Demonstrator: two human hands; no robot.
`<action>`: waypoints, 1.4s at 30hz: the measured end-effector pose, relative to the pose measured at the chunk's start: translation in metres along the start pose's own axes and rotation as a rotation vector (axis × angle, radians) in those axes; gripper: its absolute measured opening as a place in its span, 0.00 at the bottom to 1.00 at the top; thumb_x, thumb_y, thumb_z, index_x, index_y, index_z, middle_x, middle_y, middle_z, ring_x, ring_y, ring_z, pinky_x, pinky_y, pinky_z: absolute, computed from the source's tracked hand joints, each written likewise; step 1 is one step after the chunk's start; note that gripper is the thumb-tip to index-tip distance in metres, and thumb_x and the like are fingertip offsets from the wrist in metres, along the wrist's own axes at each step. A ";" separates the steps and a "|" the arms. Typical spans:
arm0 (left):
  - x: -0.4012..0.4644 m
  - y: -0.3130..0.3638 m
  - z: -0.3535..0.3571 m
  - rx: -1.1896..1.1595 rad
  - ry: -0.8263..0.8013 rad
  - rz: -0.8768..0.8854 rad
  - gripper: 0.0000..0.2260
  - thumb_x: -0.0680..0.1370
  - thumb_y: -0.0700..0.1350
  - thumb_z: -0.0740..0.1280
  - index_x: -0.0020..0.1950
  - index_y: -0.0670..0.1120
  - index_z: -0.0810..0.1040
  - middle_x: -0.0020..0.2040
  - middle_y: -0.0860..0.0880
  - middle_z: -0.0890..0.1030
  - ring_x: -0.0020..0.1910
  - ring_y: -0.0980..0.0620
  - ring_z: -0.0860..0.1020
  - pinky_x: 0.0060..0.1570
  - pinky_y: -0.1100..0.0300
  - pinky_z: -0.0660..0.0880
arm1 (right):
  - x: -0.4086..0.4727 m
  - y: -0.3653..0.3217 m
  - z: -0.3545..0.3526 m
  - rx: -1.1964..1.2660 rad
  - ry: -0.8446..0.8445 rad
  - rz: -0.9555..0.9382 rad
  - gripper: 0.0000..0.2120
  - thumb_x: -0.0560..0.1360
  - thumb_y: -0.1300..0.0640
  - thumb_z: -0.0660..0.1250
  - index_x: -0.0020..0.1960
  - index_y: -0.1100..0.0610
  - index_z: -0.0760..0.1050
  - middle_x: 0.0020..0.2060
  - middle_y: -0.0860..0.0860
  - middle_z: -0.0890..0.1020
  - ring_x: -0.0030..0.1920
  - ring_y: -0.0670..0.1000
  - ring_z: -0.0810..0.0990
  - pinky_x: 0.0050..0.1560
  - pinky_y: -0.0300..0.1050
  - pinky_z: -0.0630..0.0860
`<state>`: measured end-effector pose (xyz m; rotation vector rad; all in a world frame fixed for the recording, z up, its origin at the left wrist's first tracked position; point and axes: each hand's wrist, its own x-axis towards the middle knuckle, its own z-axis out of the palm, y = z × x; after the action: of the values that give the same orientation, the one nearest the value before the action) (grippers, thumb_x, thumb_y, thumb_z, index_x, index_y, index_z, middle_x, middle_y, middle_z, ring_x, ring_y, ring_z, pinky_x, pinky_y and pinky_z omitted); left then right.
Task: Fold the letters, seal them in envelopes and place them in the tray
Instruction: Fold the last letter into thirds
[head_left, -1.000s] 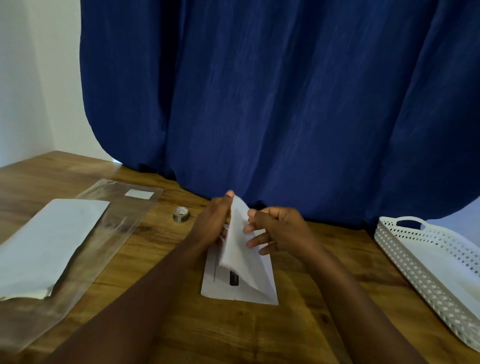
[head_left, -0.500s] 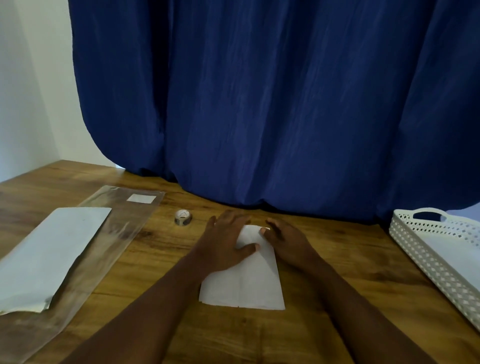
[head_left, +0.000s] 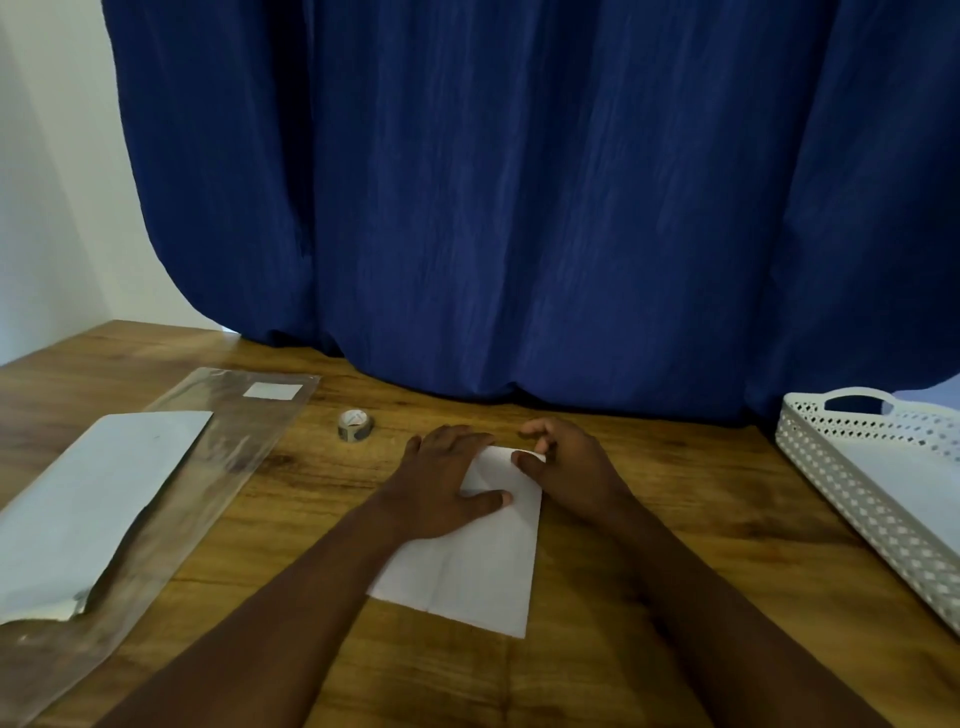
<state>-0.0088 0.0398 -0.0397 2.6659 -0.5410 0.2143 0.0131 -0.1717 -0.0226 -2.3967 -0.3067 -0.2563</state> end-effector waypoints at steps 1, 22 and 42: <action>0.000 -0.001 0.000 -0.005 0.010 0.005 0.35 0.77 0.69 0.64 0.80 0.56 0.61 0.80 0.52 0.63 0.79 0.50 0.59 0.78 0.43 0.54 | -0.001 -0.001 -0.001 0.055 0.004 0.019 0.16 0.76 0.47 0.72 0.62 0.47 0.76 0.44 0.45 0.80 0.46 0.44 0.79 0.48 0.41 0.78; -0.011 0.016 -0.037 -1.076 0.346 -0.289 0.29 0.72 0.57 0.78 0.71 0.59 0.71 0.63 0.56 0.81 0.58 0.54 0.82 0.51 0.58 0.81 | -0.018 -0.032 -0.045 1.062 -0.269 0.247 0.10 0.78 0.58 0.71 0.58 0.58 0.82 0.53 0.57 0.87 0.53 0.57 0.86 0.52 0.53 0.84; -0.008 0.045 -0.026 -1.225 0.128 -0.329 0.13 0.82 0.60 0.63 0.61 0.56 0.79 0.57 0.47 0.86 0.51 0.49 0.87 0.51 0.51 0.82 | -0.026 -0.047 -0.034 1.278 -0.275 0.249 0.16 0.77 0.57 0.72 0.64 0.55 0.78 0.56 0.57 0.86 0.53 0.56 0.86 0.48 0.51 0.83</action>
<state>-0.0358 0.0154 -0.0012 1.4864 -0.0892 -0.0521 -0.0289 -0.1642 0.0251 -1.1656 -0.1909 0.3210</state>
